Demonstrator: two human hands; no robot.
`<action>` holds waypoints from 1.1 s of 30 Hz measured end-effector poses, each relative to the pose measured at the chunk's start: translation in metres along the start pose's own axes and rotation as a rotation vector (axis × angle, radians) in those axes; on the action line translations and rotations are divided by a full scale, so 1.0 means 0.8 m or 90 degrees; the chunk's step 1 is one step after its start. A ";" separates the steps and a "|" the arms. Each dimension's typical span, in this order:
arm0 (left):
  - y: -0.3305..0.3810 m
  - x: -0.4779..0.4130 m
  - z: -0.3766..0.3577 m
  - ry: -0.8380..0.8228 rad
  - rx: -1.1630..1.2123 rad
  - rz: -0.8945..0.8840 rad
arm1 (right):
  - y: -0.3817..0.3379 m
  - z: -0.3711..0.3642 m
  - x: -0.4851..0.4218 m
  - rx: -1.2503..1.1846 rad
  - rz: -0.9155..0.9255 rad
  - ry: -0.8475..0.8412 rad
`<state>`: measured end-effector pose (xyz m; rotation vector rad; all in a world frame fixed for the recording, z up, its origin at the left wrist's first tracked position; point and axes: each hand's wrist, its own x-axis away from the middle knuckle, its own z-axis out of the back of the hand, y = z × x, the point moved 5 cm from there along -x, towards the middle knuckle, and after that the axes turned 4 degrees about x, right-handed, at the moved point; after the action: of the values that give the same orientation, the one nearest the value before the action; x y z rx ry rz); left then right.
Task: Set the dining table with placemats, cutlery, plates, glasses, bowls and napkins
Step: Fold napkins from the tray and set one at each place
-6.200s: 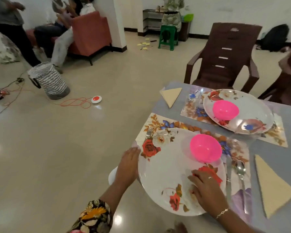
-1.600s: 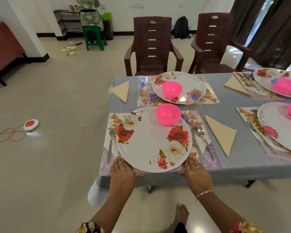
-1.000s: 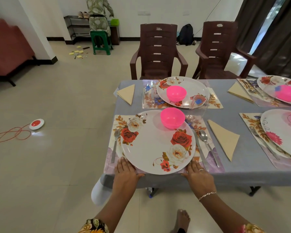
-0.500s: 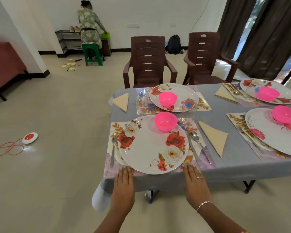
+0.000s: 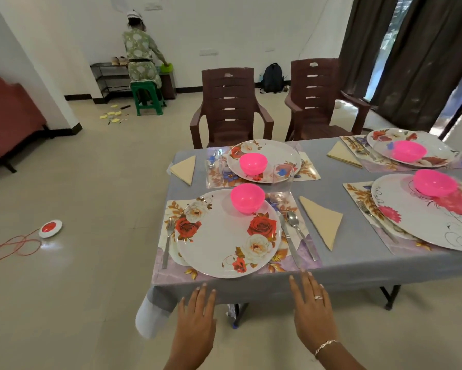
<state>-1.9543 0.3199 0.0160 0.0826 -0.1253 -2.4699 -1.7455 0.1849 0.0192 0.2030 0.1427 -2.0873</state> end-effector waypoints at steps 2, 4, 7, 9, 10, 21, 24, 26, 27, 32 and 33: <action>-0.008 0.007 0.014 0.037 -0.010 0.013 | -0.015 0.005 0.002 -0.009 0.019 -0.002; -0.024 0.017 0.030 0.071 -0.011 0.054 | -0.037 0.009 -0.004 -0.014 0.048 0.001; -0.059 0.027 0.054 0.083 -0.009 0.095 | -0.085 0.015 -0.017 -0.041 0.090 0.040; -0.088 0.029 0.073 0.090 -0.011 0.119 | -0.122 0.020 -0.029 -0.044 0.134 0.073; -0.103 0.029 0.082 0.094 -0.004 0.130 | -0.140 0.021 -0.038 -0.041 0.156 0.091; -0.333 0.001 0.117 0.084 -0.063 0.020 | -0.349 0.011 -0.149 -0.088 0.071 0.083; -0.386 -0.009 0.119 0.069 -0.075 0.000 | -0.394 0.009 -0.172 -0.055 0.026 0.094; -0.409 -0.020 0.117 0.051 -0.077 -0.026 | -0.410 0.009 -0.183 -0.060 -0.009 0.061; -0.420 -0.029 0.115 0.040 -0.082 -0.048 | -0.416 0.007 -0.188 -0.059 -0.029 0.045; -0.458 -0.109 0.116 0.050 -0.073 -0.137 | -0.420 -0.003 -0.236 -0.038 -0.089 0.034; -0.461 -0.125 0.115 0.058 -0.065 -0.153 | -0.417 -0.009 -0.248 -0.040 -0.104 0.024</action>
<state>-2.1112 0.6763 0.0696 0.1749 0.0536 -2.7015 -1.9360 0.5210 0.0590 0.1980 0.2555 -2.2386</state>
